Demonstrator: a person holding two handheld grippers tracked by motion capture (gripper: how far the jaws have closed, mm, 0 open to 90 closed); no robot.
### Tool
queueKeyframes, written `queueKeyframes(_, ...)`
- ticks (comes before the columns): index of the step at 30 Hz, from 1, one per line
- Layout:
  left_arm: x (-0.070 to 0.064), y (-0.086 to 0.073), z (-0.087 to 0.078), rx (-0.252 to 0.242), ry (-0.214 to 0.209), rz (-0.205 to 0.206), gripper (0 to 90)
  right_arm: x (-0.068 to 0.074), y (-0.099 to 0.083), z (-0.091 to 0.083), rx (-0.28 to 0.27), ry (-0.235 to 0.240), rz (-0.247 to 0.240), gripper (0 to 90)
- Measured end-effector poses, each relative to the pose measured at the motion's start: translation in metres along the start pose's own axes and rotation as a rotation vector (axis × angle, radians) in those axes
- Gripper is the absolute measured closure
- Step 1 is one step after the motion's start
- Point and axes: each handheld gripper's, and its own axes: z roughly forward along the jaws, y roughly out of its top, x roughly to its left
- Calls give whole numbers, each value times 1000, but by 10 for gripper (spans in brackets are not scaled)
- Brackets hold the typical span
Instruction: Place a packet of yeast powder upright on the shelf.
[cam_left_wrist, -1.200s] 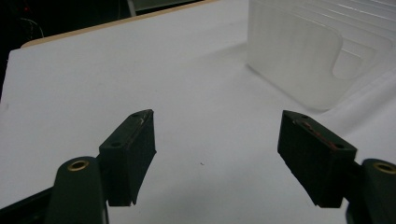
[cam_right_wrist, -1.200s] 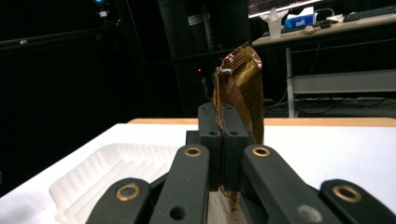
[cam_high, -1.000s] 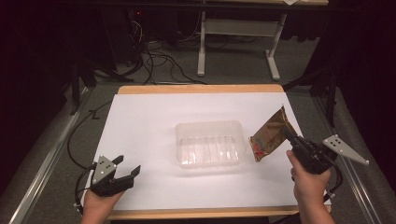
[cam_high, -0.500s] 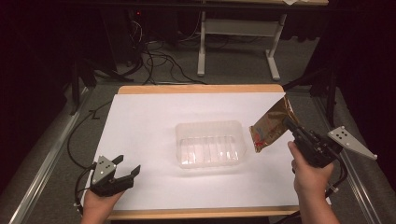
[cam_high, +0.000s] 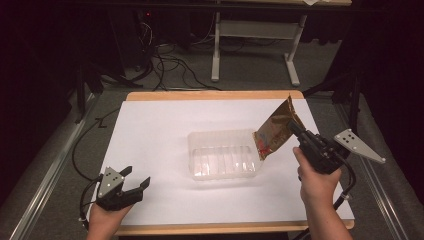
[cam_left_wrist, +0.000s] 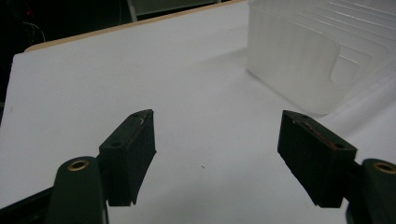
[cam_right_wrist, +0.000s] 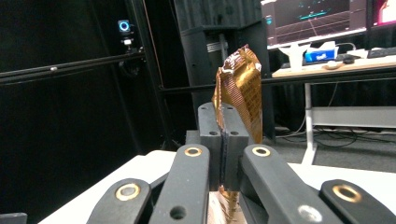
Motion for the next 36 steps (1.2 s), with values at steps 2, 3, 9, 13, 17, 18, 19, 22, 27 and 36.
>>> queueKeyframes(2,0,0,0,0,0,1,283,4,-1,5,2,7,5,900)
queueKeyframes(3,0,0,0,-1,-1,1,283,5,-2,7,3,8,4,900)
queueKeyframes(9,0,0,-1,-6,-2,-4,283,16,-6,21,16,24,6,900)
queueKeyframes(13,0,0,0,-1,-8,-2,283,23,-11,31,39,28,-2,900)
queueKeyframes(17,0,0,0,-7,-8,-3,283,29,-17,41,51,32,2,900)
queueKeyframes(18,1,0,0,-7,-9,-4,283,31,-19,43,53,32,4,900)
queueKeyframes(19,1,0,0,-7,-9,-5,283,32,-21,46,57,33,4,900)
queueKeyframes(22,1,0,0,-12,-11,-6,283,36,-26,53,72,34,2,900)
queueKeyframes(27,1,0,-1,-11,-15,-3,283,43,-33,64,94,32,-6,900)
queueKeyframes(36,2,0,-2,-16,-14,-7,283,49,-39,75,109,21,-26,900)
